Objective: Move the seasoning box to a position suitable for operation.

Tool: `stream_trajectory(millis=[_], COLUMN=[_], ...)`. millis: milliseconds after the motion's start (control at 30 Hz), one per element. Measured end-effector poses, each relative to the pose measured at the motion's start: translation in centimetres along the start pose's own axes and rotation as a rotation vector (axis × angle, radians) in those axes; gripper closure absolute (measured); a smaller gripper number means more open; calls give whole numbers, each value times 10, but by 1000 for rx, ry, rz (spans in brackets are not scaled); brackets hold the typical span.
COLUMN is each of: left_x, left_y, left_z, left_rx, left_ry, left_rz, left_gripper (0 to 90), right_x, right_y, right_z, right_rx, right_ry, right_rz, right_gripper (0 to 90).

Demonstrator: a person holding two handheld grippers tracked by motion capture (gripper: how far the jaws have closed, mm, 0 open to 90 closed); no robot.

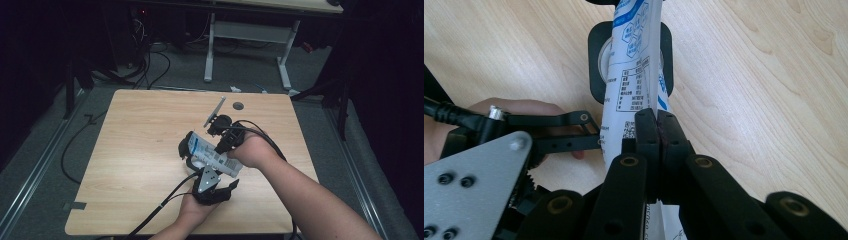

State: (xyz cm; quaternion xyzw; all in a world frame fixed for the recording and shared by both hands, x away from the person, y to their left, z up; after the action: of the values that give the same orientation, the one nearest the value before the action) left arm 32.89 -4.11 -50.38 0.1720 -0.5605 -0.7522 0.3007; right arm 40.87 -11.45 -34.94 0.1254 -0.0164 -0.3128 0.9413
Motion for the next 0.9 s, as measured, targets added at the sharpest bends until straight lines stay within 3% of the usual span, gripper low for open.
stream_trajectory(millis=[167, 600, 900], left_x=[-1, -3, -1], left_y=[2, -8, -10], left_z=[-1, 0, 5], left_rx=[4, -28, -28], left_ry=[12, 29, -1], left_rz=[25, 12, -5], left_gripper=[417, 458, 436], right_x=[-1, 0, 0], right_y=[0, -9, -16], right_z=[-1, 0, 2], right_rx=[3, 16, 54], right_ry=[7, 12, 30], right_rz=[0, -12, -35], right_gripper=[900, 900, 900])
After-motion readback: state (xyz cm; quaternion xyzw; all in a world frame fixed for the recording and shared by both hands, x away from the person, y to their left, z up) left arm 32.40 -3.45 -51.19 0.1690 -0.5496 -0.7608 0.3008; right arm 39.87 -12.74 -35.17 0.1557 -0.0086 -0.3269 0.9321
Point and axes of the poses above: each handheld gripper's, and its own axes: z roughly backward along the jaws, y roughly out of its top, x roughly to its right, the point moved 2 cm from there along -z, roughly forward along the jaws, and after that the axes turned 5 degrees about y, right-handed, at the moved point
